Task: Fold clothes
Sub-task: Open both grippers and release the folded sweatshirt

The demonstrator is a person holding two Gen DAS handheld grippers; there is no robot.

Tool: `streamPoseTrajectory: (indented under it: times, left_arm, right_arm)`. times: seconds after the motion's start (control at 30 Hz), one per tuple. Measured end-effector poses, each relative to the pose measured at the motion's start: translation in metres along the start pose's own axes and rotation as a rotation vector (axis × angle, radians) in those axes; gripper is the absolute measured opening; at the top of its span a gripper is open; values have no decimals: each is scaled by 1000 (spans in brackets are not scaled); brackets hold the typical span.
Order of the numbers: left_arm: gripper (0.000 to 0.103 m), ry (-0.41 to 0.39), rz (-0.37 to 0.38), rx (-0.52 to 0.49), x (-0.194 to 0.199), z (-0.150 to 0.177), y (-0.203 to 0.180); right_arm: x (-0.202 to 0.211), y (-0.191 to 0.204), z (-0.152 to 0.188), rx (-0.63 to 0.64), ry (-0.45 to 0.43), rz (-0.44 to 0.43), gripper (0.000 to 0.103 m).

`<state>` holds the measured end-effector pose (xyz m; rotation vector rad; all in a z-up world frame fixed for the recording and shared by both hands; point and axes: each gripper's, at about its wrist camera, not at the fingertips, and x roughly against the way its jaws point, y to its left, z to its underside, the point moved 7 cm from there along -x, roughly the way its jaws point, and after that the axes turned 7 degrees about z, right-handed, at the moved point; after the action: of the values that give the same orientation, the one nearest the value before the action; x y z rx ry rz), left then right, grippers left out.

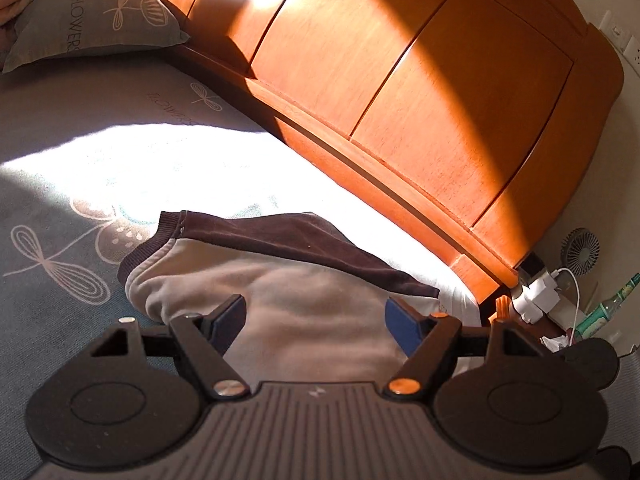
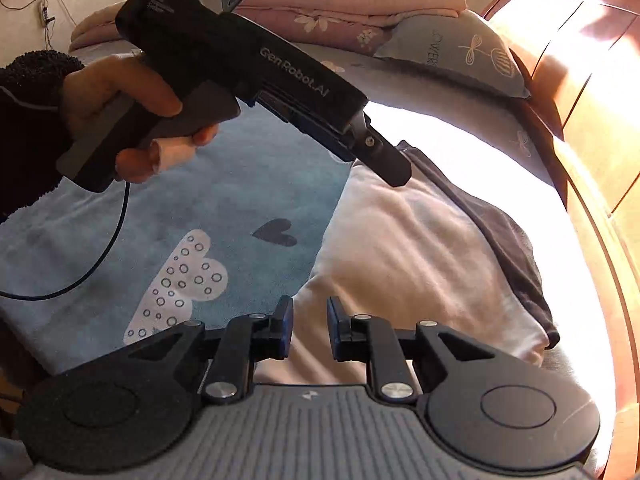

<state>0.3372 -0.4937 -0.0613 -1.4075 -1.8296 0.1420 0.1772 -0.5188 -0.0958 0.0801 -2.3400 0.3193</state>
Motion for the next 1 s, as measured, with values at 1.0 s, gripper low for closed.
streamPoseTrajectory:
  times: [1.0]
  left_arm:
    - [74,128,109,-55,-115,-24,-28]
  right_arm:
    - [-49,-127,83,-488,-2,157,44]
